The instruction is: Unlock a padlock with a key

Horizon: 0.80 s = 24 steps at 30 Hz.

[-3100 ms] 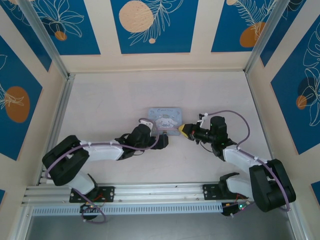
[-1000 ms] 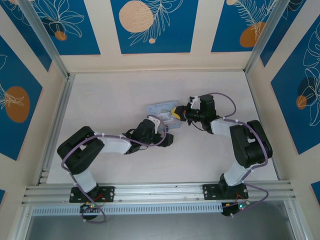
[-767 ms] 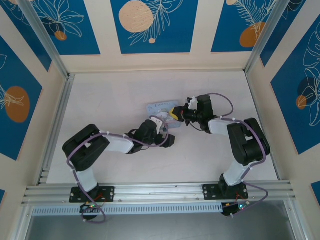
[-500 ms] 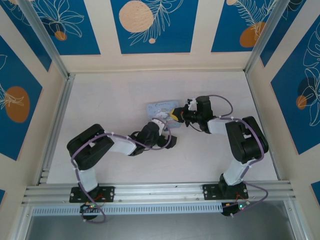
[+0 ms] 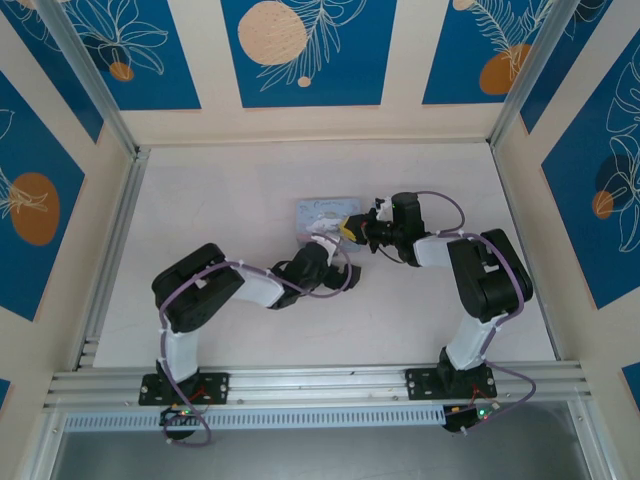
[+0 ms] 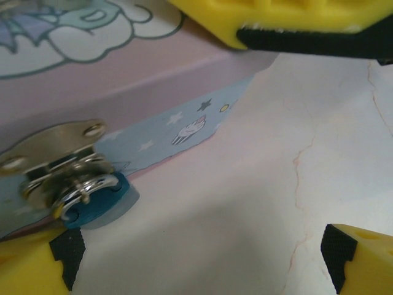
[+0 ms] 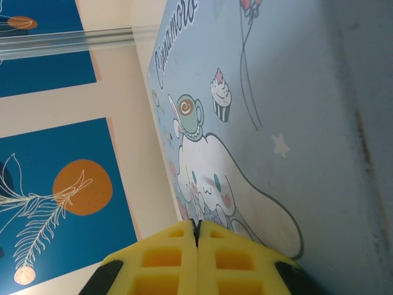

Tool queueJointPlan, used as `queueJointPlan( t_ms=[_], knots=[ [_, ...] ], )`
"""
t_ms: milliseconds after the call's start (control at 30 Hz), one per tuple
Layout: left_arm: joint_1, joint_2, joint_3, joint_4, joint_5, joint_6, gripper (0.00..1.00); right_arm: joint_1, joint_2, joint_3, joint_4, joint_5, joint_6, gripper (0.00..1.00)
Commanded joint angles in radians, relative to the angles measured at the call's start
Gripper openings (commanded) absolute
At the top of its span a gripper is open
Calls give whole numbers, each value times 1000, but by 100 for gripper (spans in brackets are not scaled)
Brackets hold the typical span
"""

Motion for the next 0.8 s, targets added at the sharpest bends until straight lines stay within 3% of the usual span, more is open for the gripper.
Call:
queueJointPlan(
  t_ms=[0, 233, 567, 767],
  knots=[
    [1, 24, 51, 39, 96, -32, 100, -3, 29, 12, -5, 7, 14, 0],
    [13, 8, 66, 94, 152, -125, 100, -2, 31, 12, -5, 16, 16, 0],
    [40, 46, 50, 145, 109, -230, 100, -3, 28, 3, 2, 22, 22, 0],
    [64, 30, 23, 118, 92, -220, 100, -2, 28, 6, 2, 22, 25, 0]
  ],
)
